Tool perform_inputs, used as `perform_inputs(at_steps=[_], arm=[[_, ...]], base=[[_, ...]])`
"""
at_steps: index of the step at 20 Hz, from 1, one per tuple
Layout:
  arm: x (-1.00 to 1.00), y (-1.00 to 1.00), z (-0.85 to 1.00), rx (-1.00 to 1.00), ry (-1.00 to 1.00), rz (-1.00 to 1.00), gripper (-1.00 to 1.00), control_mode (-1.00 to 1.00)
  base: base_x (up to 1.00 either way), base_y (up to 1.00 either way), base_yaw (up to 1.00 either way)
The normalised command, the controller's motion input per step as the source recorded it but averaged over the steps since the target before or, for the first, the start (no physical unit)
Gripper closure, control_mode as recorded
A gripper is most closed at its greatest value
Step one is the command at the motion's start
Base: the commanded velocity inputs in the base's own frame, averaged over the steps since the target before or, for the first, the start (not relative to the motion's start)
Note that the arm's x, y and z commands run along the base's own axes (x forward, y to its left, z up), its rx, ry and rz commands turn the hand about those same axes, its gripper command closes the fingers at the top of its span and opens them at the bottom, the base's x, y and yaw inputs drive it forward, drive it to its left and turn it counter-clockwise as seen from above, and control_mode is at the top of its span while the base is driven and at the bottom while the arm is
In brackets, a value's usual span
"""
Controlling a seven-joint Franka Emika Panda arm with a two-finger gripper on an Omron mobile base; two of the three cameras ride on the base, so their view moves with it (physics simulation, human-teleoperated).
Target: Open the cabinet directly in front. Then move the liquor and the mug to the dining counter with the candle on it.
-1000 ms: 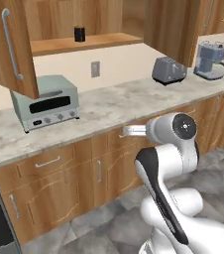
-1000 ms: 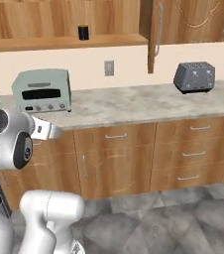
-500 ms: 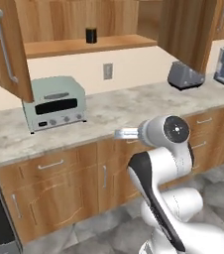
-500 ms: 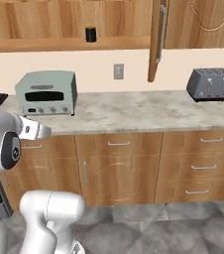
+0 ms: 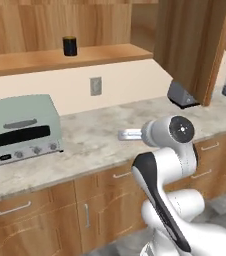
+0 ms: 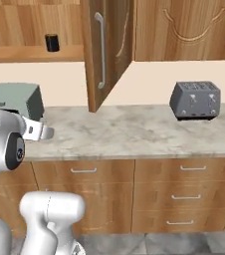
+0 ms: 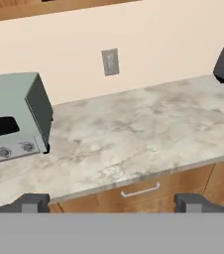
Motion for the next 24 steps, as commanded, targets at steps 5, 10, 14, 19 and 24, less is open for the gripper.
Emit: perform_inputs(at_steps=[5, 10, 14, 19, 24], arm=[[0.0, 0.0, 0.0, 0.0, 0.0, 0.0, -1.0, 1.0], [0.0, 0.0, 0.0, 0.0, 0.0, 0.0, -1.0, 1.0], [0.0, 0.0, 0.0, 0.0, 0.0, 0.0, -1.0, 1.0], [0.0, 0.0, 0.0, 0.0, 0.0, 0.0, -1.0, 1.0], [0.0, -0.05, 0.48, 0.03, -0.02, 0.0, -1.0, -1.0]], base=[[0.45, 0.85, 0.0], [0.59, 0.21, 0.0], [0.85, -0.31, 0.0], [0.45, -0.28, 0.02], [0.02, -0.02, 0.0]])
